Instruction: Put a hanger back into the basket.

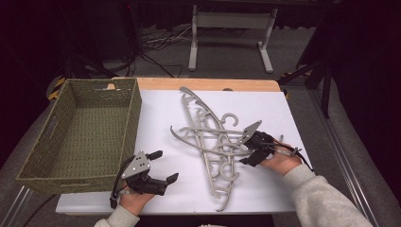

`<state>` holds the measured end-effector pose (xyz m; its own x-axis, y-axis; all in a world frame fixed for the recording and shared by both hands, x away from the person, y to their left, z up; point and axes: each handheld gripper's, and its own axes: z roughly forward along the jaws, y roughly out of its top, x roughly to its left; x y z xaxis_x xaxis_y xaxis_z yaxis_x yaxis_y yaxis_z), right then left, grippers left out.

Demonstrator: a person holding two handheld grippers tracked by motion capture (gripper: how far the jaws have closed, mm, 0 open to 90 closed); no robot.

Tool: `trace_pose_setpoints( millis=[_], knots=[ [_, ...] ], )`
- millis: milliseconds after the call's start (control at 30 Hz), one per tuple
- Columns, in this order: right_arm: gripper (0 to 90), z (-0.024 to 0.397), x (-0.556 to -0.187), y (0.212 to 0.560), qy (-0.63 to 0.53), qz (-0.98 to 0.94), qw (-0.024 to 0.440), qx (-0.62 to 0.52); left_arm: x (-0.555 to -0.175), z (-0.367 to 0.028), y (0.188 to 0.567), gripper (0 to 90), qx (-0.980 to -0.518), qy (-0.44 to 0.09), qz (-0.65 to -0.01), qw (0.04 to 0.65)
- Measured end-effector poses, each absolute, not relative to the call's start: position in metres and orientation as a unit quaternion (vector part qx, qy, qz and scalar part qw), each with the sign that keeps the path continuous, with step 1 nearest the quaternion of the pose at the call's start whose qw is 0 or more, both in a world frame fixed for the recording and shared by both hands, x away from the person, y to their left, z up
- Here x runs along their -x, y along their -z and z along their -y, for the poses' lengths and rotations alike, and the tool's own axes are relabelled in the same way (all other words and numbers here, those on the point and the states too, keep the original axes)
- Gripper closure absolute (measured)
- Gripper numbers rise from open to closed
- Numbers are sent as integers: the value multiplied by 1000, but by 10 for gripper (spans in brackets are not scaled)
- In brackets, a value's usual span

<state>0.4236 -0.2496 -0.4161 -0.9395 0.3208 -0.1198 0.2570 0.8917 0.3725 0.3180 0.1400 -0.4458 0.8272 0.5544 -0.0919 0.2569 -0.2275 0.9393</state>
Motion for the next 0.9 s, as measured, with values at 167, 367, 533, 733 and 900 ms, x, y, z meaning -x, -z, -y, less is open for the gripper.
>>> trace_pose_setpoints(
  millis=[167, 367, 533, 733, 900],
  knots=[
    [359, 245, -423, 422, -170, -970, 102, -141, -318, -140, 446, 53, -774, -131, -262, 562],
    [484, 244, -423, 424, -169, -970, 111, -135, -318, -140, 446, 54, -773, -132, -261, 562],
    [615, 242, -420, 423, -163, -971, 123, -123, -319, -141, 446, 54, -774, -130, -261, 563],
    [634, 244, -418, 419, -162, -969, 137, -125, -319, -141, 446, 54, -773, -128, -261, 564],
    [660, 251, -414, 405, -186, -962, 155, -123, -319, -141, 446, 54, -773, -126, -262, 564]
  ],
)
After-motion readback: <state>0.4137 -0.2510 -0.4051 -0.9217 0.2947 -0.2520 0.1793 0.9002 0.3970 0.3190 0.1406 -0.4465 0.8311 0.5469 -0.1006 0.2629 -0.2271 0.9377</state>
